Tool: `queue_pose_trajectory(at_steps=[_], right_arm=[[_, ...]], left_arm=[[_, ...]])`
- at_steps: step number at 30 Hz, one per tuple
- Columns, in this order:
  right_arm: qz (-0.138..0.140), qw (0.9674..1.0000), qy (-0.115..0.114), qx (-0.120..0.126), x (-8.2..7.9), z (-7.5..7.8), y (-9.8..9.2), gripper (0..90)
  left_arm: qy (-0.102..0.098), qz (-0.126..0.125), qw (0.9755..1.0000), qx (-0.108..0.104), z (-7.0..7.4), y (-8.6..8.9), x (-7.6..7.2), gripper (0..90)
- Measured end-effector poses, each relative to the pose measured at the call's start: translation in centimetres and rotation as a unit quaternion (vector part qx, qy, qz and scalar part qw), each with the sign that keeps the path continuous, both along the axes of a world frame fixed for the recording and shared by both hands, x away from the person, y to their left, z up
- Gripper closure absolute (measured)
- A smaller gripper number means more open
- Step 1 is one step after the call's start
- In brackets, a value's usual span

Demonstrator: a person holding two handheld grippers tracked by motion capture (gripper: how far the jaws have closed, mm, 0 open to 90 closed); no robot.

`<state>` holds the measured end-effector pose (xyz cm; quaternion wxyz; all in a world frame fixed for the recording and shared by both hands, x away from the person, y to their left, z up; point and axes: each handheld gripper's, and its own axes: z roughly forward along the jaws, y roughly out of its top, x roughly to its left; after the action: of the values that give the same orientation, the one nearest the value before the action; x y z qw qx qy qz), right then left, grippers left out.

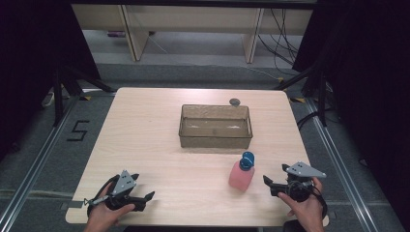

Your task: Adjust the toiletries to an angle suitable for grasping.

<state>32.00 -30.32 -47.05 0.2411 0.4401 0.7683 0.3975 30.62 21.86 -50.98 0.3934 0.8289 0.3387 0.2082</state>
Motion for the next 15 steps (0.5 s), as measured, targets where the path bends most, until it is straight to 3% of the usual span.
queue_pose_trajectory(at_steps=[2, 6, 9, 11, 15], right_arm=[[-0.002, 0.9999, 0.005, 0.014, -0.10, 0.04, 0.22, 17.0], [0.007, 0.9998, 0.001, 0.017, -0.12, 0.27, 0.24, 16.9], [0.010, 0.9997, -0.005, 0.023, -0.27, 0.49, 0.37, 16.6], [0.010, 0.9989, 0.002, 0.047, -0.51, 0.63, 0.79, 16.6], [0.027, 0.9984, -0.020, 0.045, -0.60, 1.04, 0.84, 16.6]], left_arm=[[-0.003, 0.005, 0.9999, -0.011, -0.12, -0.11, 0.05, 14.9], [-0.007, -0.006, 1.0000, 0.002, 0.05, 0.11, 0.19, 14.9], [-0.001, -0.002, 1.0000, -0.007, 0.02, 0.03, 0.04, 14.9], [-0.001, 0.002, 0.9999, -0.015, -0.02, -0.06, 0.02, 14.9], [-0.001, -0.002, 0.9999, -0.012, 0.07, 0.02, 0.02, 14.8]])
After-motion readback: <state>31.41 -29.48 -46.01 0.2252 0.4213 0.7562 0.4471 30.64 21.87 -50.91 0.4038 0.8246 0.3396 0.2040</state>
